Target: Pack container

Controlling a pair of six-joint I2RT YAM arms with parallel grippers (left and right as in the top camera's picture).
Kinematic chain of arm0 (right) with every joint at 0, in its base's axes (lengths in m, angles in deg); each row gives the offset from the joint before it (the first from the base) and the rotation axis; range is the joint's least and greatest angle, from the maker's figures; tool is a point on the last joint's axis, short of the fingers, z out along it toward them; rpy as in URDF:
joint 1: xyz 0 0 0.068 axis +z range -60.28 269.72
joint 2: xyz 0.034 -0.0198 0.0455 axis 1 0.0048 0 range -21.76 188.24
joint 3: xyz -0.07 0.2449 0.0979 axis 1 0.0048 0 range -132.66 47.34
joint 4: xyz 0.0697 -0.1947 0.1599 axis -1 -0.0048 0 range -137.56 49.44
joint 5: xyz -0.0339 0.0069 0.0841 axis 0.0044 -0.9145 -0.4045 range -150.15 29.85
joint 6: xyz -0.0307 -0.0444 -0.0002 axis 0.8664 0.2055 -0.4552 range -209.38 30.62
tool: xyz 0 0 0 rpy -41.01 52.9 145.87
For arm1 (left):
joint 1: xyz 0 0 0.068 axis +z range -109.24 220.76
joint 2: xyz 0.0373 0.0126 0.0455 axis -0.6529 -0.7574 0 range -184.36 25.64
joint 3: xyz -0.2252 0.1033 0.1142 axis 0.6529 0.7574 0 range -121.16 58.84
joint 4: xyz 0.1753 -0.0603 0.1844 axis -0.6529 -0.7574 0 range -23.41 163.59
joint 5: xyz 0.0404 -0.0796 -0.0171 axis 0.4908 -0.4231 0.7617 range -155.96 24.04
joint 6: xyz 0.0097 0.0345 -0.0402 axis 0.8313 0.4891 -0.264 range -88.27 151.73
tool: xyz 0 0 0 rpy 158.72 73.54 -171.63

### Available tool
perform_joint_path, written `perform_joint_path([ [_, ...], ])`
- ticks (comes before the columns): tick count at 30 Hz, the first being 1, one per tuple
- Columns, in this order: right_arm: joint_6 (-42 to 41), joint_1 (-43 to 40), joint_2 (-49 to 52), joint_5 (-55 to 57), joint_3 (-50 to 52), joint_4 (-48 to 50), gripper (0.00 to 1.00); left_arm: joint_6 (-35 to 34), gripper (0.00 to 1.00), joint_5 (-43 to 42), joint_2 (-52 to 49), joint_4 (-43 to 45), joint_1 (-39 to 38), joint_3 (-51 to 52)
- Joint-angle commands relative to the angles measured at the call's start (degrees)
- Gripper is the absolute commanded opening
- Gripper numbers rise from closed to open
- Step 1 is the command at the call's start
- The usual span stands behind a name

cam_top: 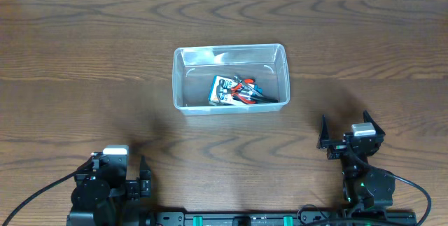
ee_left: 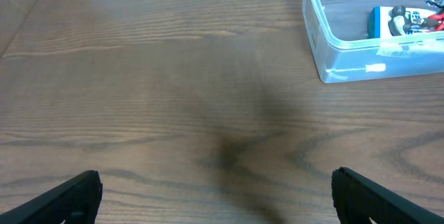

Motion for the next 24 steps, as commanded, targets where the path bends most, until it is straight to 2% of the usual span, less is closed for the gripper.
perform_joint_path([
  [1, -0.87, -0.37, -0.39, 0.61, 0.24, -0.17, 0.99, 0.37, 0.98, 0.70, 0.39, -0.17, -0.37, 0.17],
  [15, -0.87, -0.37, -0.39, 0.61, 0.24, -0.17, 0.99, -0.90, 0.98, -1.20, 0.74, 1.33, -0.37, 0.24],
  [20, -0.87, -0.37, -0.39, 0.61, 0.24, -0.17, 0.99, -3.04, 0.98, -7.72, 4.07, 14.91, -0.37, 4.50],
  [24, -0.87, -0.37, -0.39, 0.61, 0.24, -0.17, 0.99, -6.80, 0.98, -7.78, 7.76, 28.13, -0.37, 10.75],
])
